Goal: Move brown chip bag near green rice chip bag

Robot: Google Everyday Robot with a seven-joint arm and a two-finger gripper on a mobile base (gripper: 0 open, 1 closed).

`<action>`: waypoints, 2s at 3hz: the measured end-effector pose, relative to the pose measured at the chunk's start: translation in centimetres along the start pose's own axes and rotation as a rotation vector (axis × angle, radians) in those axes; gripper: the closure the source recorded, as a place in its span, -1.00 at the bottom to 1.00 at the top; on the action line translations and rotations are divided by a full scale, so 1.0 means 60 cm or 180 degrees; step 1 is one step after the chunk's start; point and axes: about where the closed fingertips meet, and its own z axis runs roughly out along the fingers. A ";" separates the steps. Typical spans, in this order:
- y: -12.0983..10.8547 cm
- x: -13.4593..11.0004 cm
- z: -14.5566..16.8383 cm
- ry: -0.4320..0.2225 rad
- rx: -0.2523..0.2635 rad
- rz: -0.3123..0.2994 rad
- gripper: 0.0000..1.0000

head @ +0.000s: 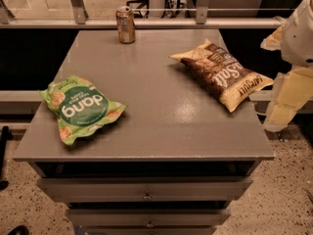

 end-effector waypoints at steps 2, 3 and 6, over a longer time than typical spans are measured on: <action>-0.024 0.003 0.012 -0.0047 0.0172 -0.0036 -1.00; -0.077 0.026 0.047 -0.0163 0.0355 0.0049 -1.00; -0.279 0.032 0.187 -0.0975 0.0804 0.0746 -1.00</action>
Offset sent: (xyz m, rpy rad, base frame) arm 0.0303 -0.0100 -0.0137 -0.0001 -0.0855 0.0074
